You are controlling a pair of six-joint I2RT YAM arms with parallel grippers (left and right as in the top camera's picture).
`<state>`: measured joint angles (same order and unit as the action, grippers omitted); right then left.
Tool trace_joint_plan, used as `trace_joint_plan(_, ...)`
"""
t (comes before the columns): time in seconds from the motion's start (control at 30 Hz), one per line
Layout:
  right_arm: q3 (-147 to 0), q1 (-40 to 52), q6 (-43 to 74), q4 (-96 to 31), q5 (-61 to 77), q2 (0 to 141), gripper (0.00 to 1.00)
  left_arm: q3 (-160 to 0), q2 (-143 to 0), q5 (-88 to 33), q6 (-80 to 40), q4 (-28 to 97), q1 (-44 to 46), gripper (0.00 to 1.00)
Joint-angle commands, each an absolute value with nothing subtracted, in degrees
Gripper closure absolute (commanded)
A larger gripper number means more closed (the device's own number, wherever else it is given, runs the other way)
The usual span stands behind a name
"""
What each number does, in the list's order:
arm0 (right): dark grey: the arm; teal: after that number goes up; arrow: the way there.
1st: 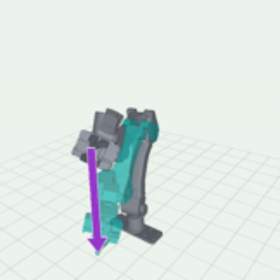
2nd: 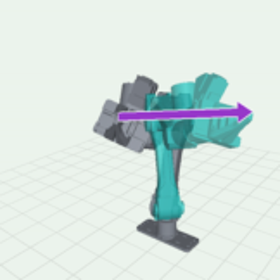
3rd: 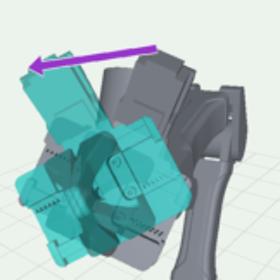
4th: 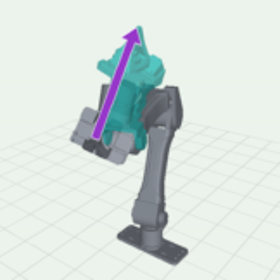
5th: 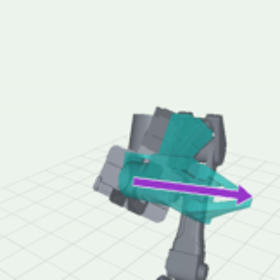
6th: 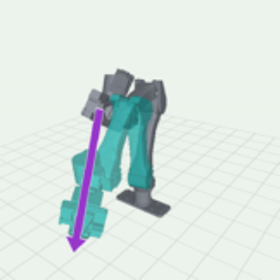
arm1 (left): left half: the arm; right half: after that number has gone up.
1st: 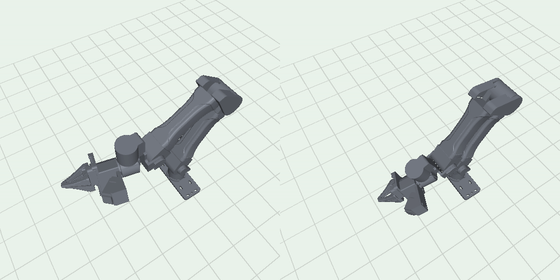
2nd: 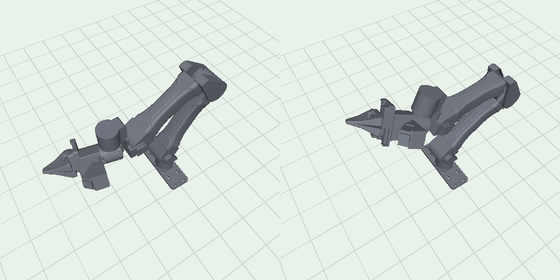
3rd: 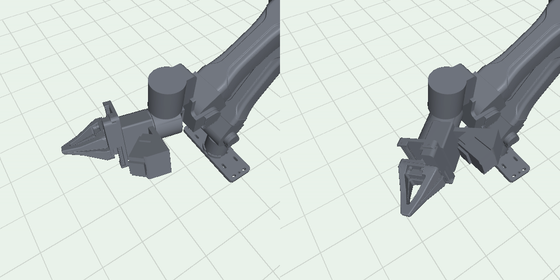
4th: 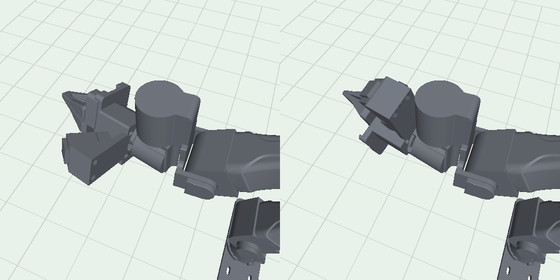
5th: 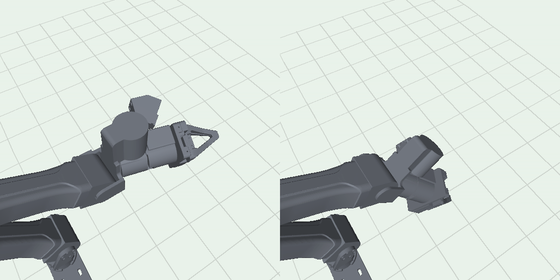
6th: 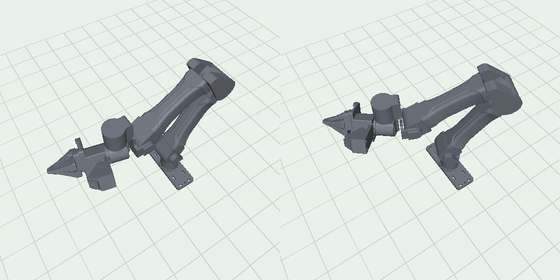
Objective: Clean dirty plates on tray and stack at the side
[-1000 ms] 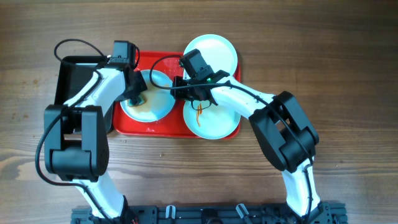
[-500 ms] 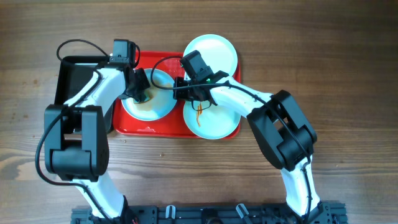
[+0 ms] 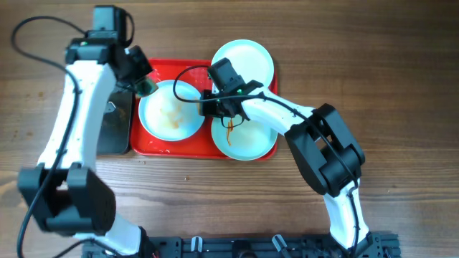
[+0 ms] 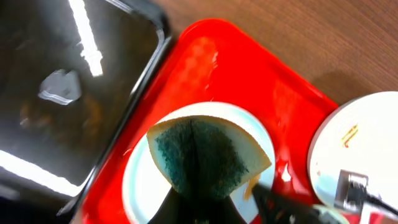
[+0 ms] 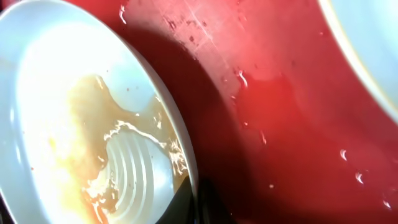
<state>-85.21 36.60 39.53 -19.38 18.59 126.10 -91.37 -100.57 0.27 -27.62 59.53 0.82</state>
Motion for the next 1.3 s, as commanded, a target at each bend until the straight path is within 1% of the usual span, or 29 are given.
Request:
trace_joint_plan(0.0, -92.14, 36.58, 32.64, -25.23, 13.98, 125.32, 0.96, -92.27, -99.0, 0.01, -28.69, 62.52, -3.84, 0.96)
trace_joint_plan(0.17, -100.36, 37.93, 24.18, -36.69, 3.99, 122.83, 0.96, -92.12, -99.18, 0.01, -28.29, 64.88, -9.28, 0.96)
trace_joint_plan(0.3, -104.92, 41.28, 20.27, -43.88, -10.37, 121.67, 0.95, -91.81, -99.22, 0.03, -27.24, 65.01, -11.44, 0.96)
trace_joint_plan(0.57, -105.16, 49.93, 15.73, -46.78, -42.22, 119.77, 0.95, -91.59, -100.25, 2.44, -27.27, 64.75, -11.53, 0.96)
trace_joint_plan(0.63, -105.16, 52.47, 14.63, -46.57, -53.3, 119.77, 0.96, -90.98, -100.25, 2.46, -27.27, 64.45, -11.53, 0.96)
trace_joint_plan(0.73, -105.16, 55.42, 11.53, -44.56, -66.72, 119.77, 0.96, -89.91, -100.25, 2.46, -27.27, 63.86, -11.53, 0.96)
trace_joint_plan(0.83, -105.16, 57.56, 8.75, -40.86, -76.4, 119.77, 0.96, -89.27, -100.29, 2.44, -27.27, 63.68, -11.53, 0.96)
trace_joint_plan(0.97, -105.16, 59.13, 3.09, -35.2, -80.18, 119.77, 0.96, -89.01, -100.31, 2.44, -27.27, 63.66, -11.53, 0.96)
trace_joint_plan(1.27, -105.16, 59.4, 2.98, -34.3, -80.18, 119.77, 0.95, -89.01, -100.31, 2.46, -27.27, 63.66, -11.53, 0.96)
